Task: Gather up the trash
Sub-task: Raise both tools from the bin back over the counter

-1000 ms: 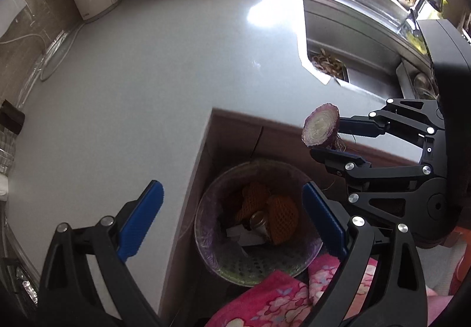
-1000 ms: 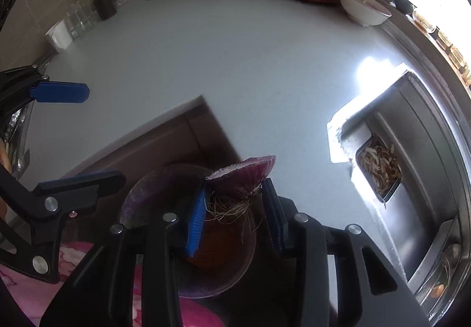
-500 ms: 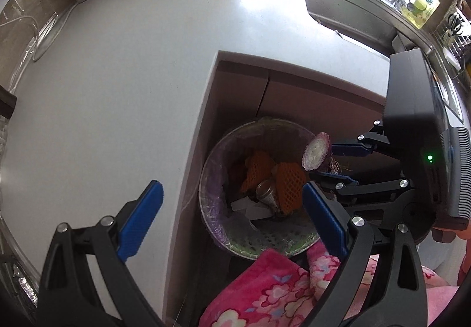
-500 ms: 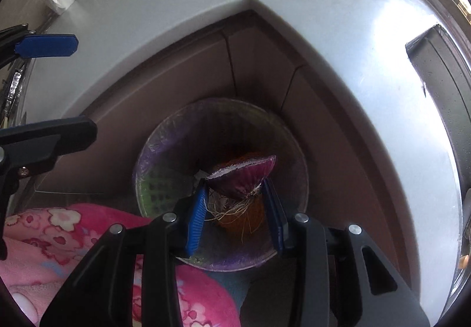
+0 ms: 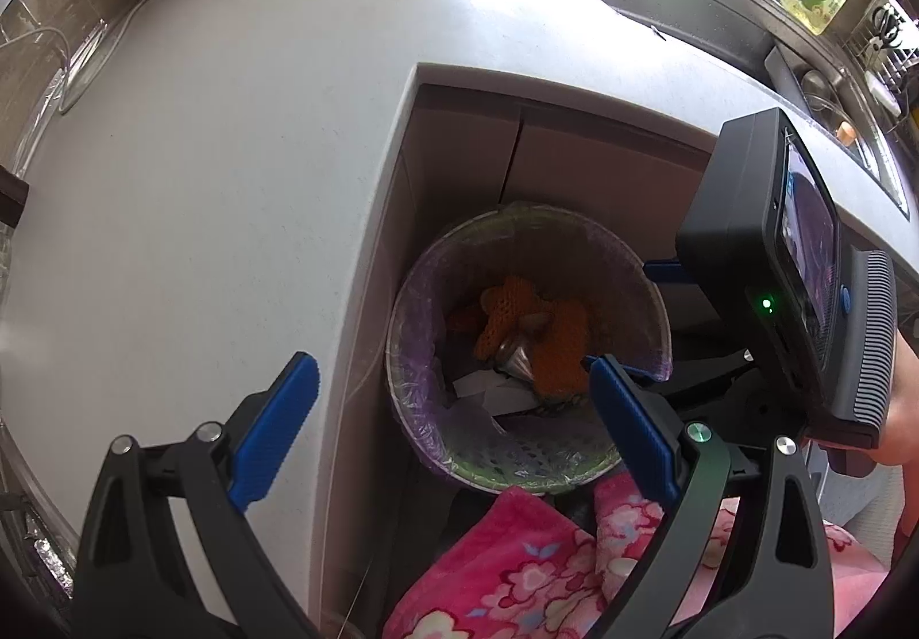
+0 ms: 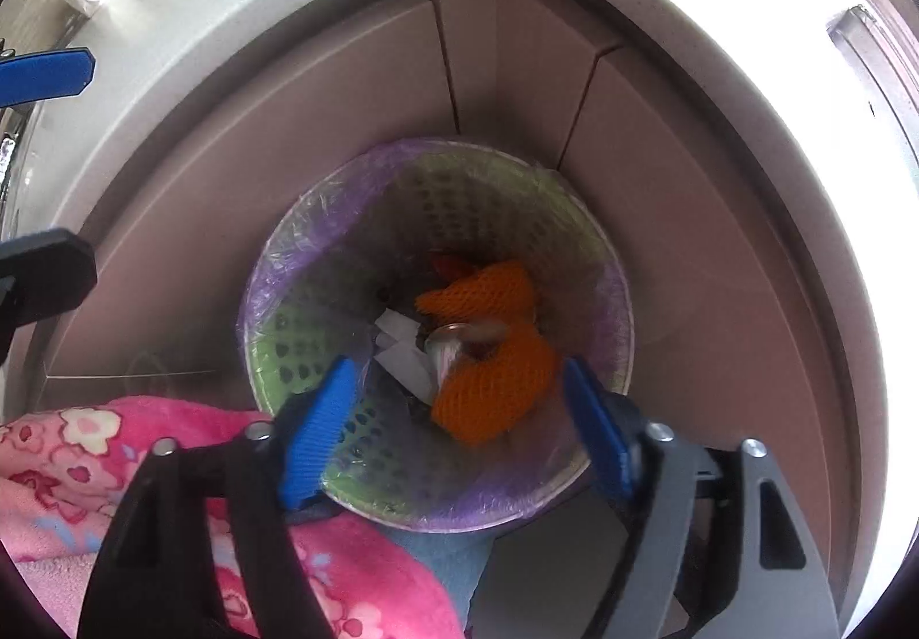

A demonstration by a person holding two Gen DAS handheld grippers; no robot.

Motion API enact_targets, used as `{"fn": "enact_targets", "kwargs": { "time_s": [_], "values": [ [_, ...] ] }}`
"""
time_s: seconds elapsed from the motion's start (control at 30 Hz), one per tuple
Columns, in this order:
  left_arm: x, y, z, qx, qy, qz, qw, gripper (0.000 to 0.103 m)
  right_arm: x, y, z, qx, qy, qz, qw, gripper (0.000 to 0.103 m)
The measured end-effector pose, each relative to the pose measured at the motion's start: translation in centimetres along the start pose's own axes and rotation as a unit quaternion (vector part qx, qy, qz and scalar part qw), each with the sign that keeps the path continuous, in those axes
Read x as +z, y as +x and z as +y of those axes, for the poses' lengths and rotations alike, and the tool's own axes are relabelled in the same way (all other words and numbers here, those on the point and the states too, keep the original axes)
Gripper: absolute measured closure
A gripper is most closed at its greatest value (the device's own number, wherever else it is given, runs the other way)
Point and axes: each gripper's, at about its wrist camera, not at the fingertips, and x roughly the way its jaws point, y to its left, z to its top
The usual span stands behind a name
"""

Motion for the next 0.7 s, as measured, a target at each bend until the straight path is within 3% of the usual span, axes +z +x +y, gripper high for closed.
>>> {"fn": "enact_targets", "kwargs": {
  "time_s": [0.2, 0.4, 0.7],
  "values": [
    [0.0, -0.1, -0.4, -0.001, 0.000, -0.002, 1.0000, 0.012, 0.0, -1.3, 0.1, -0.010, 0.007, -0.018, 1.000, 0.018],
    [0.3, -0.8, -0.4, -0.001, -0.004, -0.013, 0.9999, 0.012, 0.3, -5.2, -0.3, -0.025, 0.005, -0.054, 0.998, 0.012],
    [2.2, -2.5, -0.2, 0.001, -0.035, -0.024, 0.9991, 0.012, 1.1, -10.2, -2.3, -0.094, 0.015, -0.079, 0.992, 0.002]
  ]
}}
